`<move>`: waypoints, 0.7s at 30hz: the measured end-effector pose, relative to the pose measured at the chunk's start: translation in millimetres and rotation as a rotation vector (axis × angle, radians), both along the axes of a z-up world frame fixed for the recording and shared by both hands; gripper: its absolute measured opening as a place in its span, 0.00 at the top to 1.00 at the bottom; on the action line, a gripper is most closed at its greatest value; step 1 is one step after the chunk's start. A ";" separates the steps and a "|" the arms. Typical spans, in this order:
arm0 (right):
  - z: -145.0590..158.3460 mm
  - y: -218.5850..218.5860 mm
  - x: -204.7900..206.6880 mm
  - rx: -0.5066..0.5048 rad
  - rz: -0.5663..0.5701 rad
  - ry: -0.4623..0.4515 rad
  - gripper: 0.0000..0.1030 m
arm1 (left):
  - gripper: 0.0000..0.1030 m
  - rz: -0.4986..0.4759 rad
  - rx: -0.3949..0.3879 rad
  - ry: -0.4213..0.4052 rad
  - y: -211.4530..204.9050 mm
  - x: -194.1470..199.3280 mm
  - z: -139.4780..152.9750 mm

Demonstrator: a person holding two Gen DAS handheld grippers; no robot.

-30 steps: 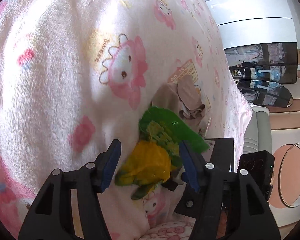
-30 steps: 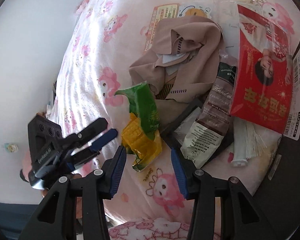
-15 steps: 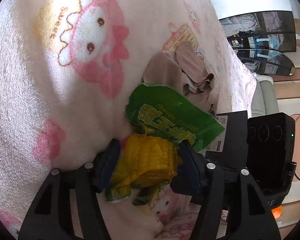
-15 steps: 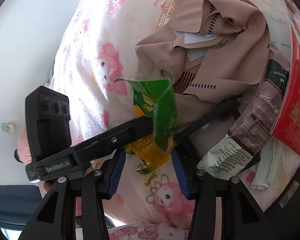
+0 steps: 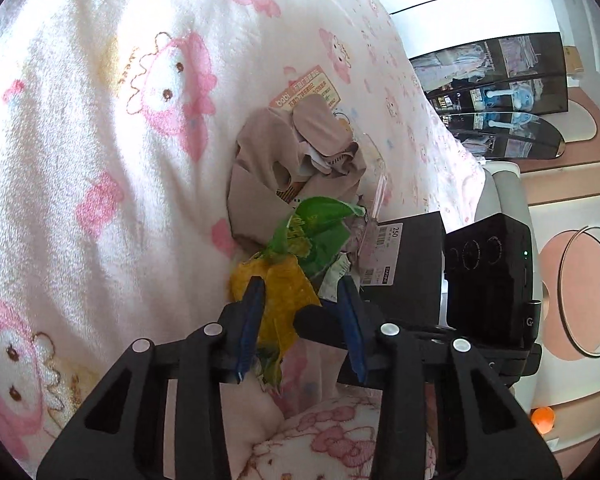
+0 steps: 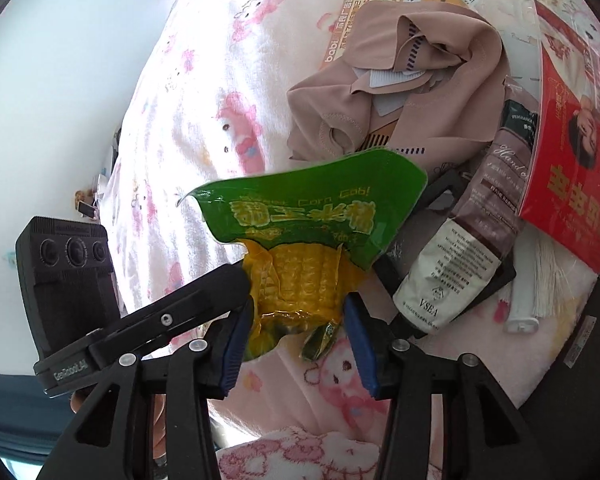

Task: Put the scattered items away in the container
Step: 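Lift the corn snack bag with the left gripper and carry it over the box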

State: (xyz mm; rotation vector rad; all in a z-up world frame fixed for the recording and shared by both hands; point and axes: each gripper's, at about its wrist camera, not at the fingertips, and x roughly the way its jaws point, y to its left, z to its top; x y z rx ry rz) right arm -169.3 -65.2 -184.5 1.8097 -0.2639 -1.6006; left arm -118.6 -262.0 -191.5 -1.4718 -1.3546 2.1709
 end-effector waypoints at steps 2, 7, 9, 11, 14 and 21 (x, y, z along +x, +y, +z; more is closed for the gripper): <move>-3.8 2.0 -2.0 0.023 -0.001 -0.008 0.58 | 0.65 0.025 -0.017 -0.034 -4.5 2.5 -8.7; -12.8 10.1 -14.3 0.019 -0.030 -0.032 0.58 | 0.64 0.039 0.059 -0.081 -8.5 2.3 -38.3; -19.0 8.4 -18.4 0.012 -0.017 -0.054 0.58 | 0.63 0.049 0.068 -0.080 -8.7 1.5 -44.0; -26.4 9.2 -25.5 -0.023 -0.025 -0.091 0.58 | 0.62 0.066 0.090 -0.082 -10.6 0.7 -49.1; -39.9 15.2 -36.9 -0.085 -0.070 -0.167 0.58 | 0.62 0.050 0.084 -0.066 -9.9 -0.3 -49.2; -34.7 21.0 -44.7 -0.032 -0.060 -0.109 0.58 | 0.61 0.086 0.105 -0.058 -17.9 8.3 -48.8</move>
